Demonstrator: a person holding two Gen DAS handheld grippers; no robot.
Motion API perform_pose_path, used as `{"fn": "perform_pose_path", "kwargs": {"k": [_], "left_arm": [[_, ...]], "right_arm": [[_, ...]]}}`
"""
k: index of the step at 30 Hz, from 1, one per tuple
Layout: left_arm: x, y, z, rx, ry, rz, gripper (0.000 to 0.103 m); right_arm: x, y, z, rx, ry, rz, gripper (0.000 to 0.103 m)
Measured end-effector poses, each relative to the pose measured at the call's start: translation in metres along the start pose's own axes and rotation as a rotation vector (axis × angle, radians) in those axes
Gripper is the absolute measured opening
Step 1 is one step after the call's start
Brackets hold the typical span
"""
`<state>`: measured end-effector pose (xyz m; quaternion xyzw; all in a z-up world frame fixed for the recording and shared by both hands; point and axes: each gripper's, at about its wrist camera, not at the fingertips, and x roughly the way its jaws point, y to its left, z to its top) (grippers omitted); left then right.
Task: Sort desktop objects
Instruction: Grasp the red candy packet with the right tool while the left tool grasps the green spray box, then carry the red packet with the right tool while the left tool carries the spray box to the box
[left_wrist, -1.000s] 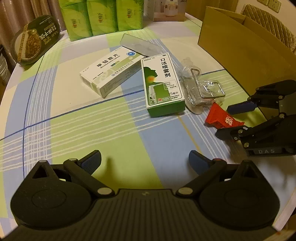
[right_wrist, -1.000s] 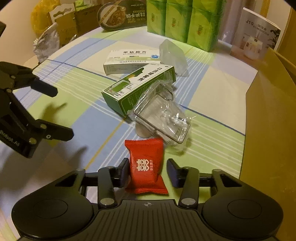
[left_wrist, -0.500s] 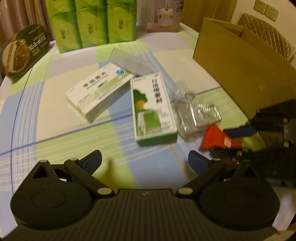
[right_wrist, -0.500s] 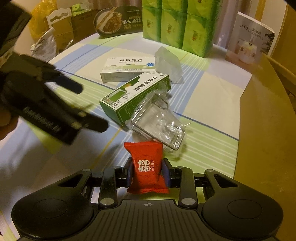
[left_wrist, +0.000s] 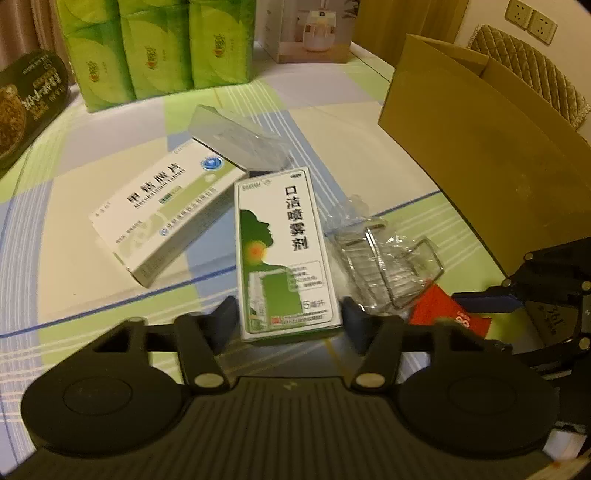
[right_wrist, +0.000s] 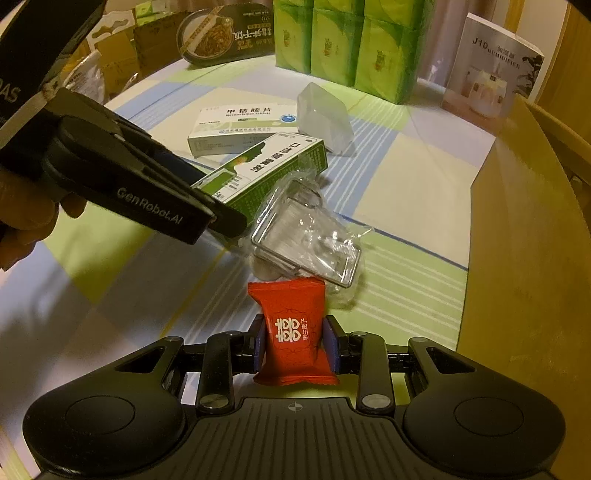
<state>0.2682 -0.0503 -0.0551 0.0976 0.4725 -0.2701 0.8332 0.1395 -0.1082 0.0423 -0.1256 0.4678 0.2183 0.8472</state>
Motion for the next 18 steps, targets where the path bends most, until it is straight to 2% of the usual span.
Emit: {"fn": "perform_pose_path", "kwargs": {"k": [5,10,18], "left_arm": [[-0.013,-0.008,-0.019,0.001,0.014,0.027,0.053],[-0.041,-0.017,-0.057,-0.038,0.027,0.033,0.051],[-0.080,-0.044,-0.110,-0.017,0.048,0.012,0.052]], "right_arm": [[-0.005,0.002,-0.008,0.011,0.004,0.011,0.029],[-0.017,0.011,-0.025,0.009,0.013,0.027,0.029],[-0.041,0.025,-0.060,0.017,0.023,0.036,0.029]]}}
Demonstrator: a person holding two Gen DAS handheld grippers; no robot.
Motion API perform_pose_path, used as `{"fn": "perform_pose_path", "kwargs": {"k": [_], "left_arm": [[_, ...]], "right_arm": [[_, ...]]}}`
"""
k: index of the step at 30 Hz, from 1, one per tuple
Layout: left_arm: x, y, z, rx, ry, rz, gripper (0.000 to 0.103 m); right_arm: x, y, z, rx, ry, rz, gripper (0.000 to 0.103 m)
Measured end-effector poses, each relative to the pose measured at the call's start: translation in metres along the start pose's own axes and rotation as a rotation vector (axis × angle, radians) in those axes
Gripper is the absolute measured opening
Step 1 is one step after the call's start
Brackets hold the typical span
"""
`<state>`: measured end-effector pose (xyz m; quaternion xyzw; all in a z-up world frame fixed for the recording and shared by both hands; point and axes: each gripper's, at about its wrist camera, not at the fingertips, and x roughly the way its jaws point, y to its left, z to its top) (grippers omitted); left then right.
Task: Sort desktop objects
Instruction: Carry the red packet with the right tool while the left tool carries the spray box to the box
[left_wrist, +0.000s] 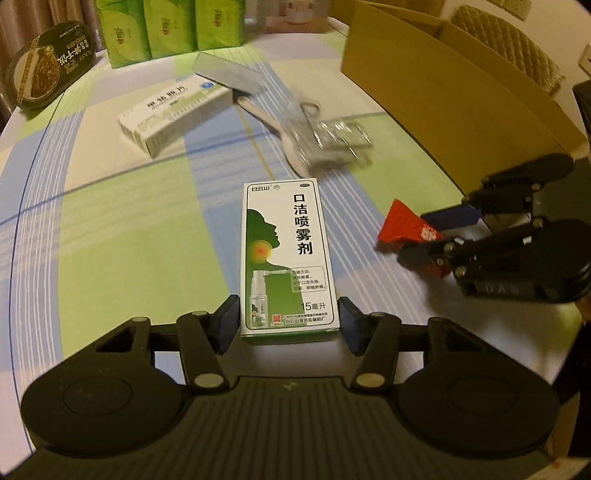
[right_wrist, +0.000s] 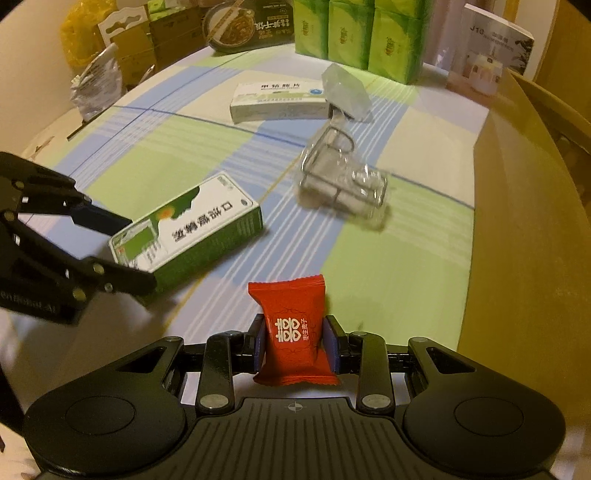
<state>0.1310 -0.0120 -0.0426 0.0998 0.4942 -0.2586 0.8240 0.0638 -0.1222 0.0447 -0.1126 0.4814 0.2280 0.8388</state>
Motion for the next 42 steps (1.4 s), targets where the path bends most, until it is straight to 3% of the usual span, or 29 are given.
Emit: {"fn": "perform_pose_path", "kwargs": {"k": [3,8,14,16,17,20,27,29,35,42], "left_arm": [[-0.005,-0.001,-0.003,0.003,0.005,0.002,0.063],[0.000,-0.004,0.010,0.038,0.011,0.031,0.070],[0.025,-0.014,0.026,0.103,0.053,0.056,0.069],[0.032,-0.016,0.028,0.125,0.069,0.067,0.063],[0.035,-0.017,0.028,0.137,0.075,0.073,0.052],[0.034,-0.020,0.026,0.186,0.086,0.060,0.052],[0.016,-0.036,0.001,0.470,0.132,-0.079,0.052],[0.016,-0.038,-0.007,0.512,0.140,-0.060,0.053],[0.018,-0.036,-0.010,0.474,0.111,-0.046,0.057],[0.023,-0.034,-0.004,0.437,0.106,-0.065,0.058]], "right_arm": [[-0.005,0.000,-0.011,0.025,-0.001,-0.002,0.029],[-0.012,-0.003,-0.020,0.060,-0.011,-0.001,0.029],[-0.015,-0.008,-0.021,0.071,-0.031,0.010,0.029],[-0.016,-0.009,-0.021,0.064,-0.042,0.022,0.029],[-0.016,-0.009,-0.022,0.055,-0.046,0.030,0.029],[-0.013,-0.006,-0.024,-0.014,-0.035,0.041,0.029],[-0.010,-0.003,-0.031,-0.124,-0.022,0.039,0.030],[-0.011,-0.002,-0.033,-0.140,-0.024,0.032,0.030],[-0.010,0.000,-0.032,-0.175,-0.013,0.033,0.037],[-0.010,-0.008,-0.031,-0.134,0.003,0.070,0.037]]}}
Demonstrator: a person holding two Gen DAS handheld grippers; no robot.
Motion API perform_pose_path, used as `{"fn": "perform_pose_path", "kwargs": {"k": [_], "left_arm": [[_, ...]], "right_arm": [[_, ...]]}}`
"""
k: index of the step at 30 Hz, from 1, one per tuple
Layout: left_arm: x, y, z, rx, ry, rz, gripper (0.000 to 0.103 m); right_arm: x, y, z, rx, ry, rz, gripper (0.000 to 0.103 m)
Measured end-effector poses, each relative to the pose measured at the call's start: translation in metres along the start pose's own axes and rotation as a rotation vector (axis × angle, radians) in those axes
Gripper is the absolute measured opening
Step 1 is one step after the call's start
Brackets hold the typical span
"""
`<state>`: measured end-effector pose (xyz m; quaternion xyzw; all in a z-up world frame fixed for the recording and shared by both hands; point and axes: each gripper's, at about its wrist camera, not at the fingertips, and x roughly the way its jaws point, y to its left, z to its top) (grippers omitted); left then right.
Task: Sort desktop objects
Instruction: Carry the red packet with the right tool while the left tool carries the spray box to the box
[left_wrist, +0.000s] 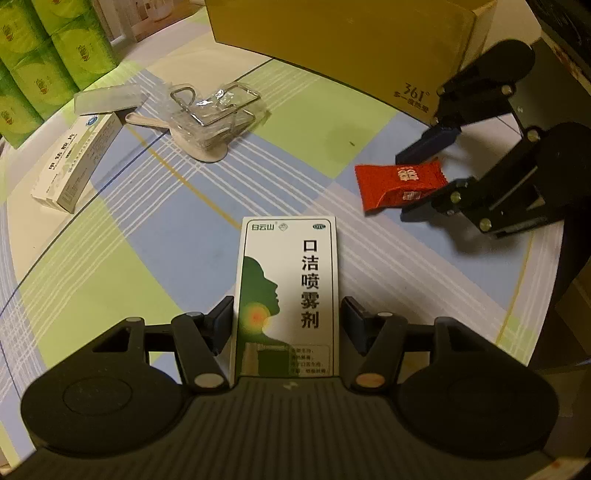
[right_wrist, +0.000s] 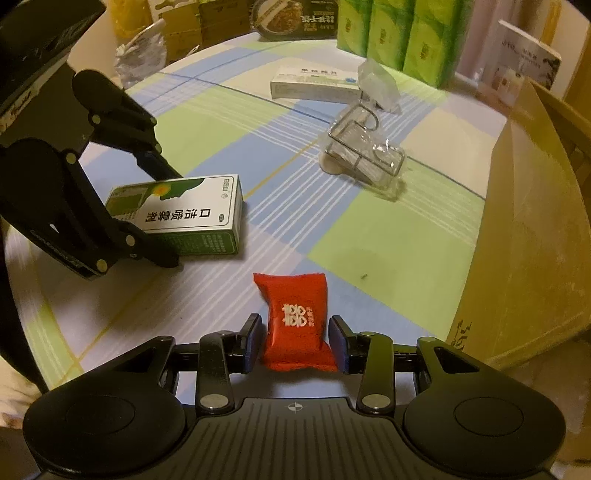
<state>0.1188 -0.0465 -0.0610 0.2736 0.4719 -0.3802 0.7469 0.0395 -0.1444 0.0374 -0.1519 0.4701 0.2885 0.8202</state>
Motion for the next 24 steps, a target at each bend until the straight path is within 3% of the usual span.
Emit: {"fn": "perform_pose_path", "kwargs": {"k": [5,9,18,24], "left_arm": [[0.002,0.001,0.001,-0.014,0.001,-0.007,0.054],[0.001,0.001,-0.002,-0.027,0.001,-0.012,0.051],[-0.020,-0.005,-0.010,-0.060,-0.015,0.001,0.051],[-0.047,-0.006,-0.006,-0.118,-0.053,0.018,0.051]], "right_arm": [[-0.001,0.000,0.000,0.017,-0.001,-0.002,0.037],[-0.004,0.000,0.000,0.047,-0.007,-0.021,0.027],[-0.034,0.009,-0.003,0.085,-0.078,-0.035,0.027],[-0.069,0.013,0.003,0.109,-0.170,-0.060,0.027]]}}
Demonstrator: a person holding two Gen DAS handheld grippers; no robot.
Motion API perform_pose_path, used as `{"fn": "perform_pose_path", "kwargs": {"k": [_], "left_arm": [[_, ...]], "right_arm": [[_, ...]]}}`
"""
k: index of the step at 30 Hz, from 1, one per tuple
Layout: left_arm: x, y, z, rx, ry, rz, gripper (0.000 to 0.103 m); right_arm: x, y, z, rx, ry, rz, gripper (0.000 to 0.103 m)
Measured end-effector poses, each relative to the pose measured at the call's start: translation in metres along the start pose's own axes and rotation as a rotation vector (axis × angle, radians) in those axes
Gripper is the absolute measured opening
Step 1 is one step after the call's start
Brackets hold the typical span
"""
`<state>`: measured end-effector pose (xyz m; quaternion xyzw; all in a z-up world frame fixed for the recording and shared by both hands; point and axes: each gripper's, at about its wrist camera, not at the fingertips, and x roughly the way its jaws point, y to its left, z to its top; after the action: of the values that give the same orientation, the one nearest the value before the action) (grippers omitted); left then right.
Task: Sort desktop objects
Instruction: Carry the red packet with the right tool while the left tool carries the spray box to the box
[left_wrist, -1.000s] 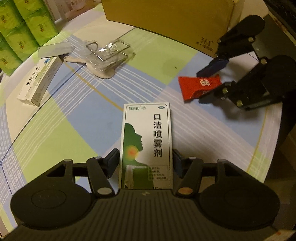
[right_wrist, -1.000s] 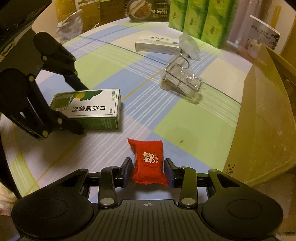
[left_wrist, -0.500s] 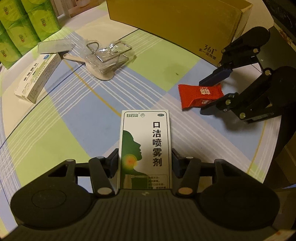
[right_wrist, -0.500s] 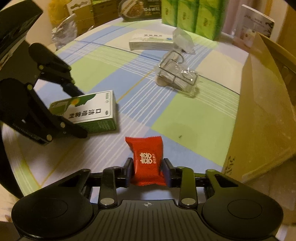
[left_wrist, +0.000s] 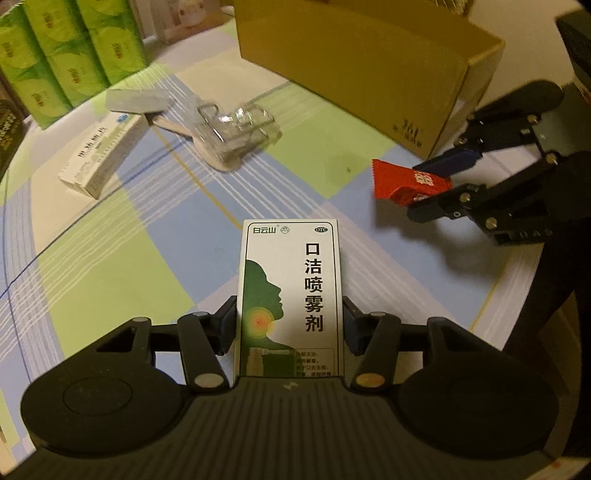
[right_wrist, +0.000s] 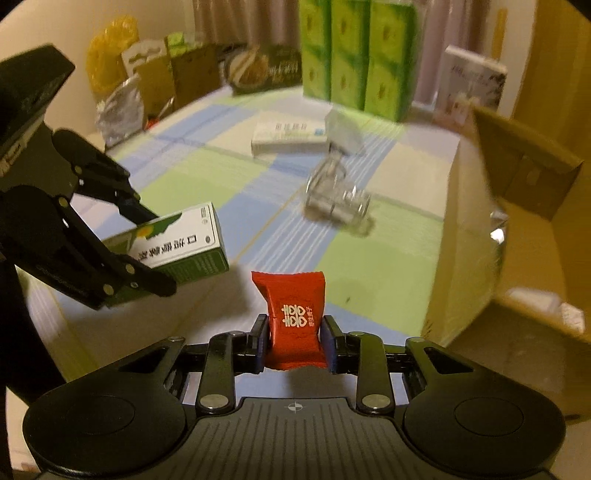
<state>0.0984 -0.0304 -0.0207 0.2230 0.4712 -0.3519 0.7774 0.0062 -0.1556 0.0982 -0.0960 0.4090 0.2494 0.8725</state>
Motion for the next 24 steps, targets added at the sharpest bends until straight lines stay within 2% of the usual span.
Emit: {"fn": "perform_pose_path", "kwargs": {"k": [7,13,24], "left_arm": [[-0.033,-0.013,0.026,-0.007,-0.072,0.051,0.051],[-0.061,-0.029,0.060,-0.013,-0.154,0.058,0.051],[-0.070,-0.085,0.131,0.033,-0.243,0.016,0.051]], "right_arm": [[-0.048,-0.003,0.023,0.000,-0.121,-0.067,0.027],[-0.085,-0.020,0.039,0.015,-0.200,-0.133,0.027],[-0.115,-0.091,0.036,0.103,-0.231,-0.255,0.027]]}}
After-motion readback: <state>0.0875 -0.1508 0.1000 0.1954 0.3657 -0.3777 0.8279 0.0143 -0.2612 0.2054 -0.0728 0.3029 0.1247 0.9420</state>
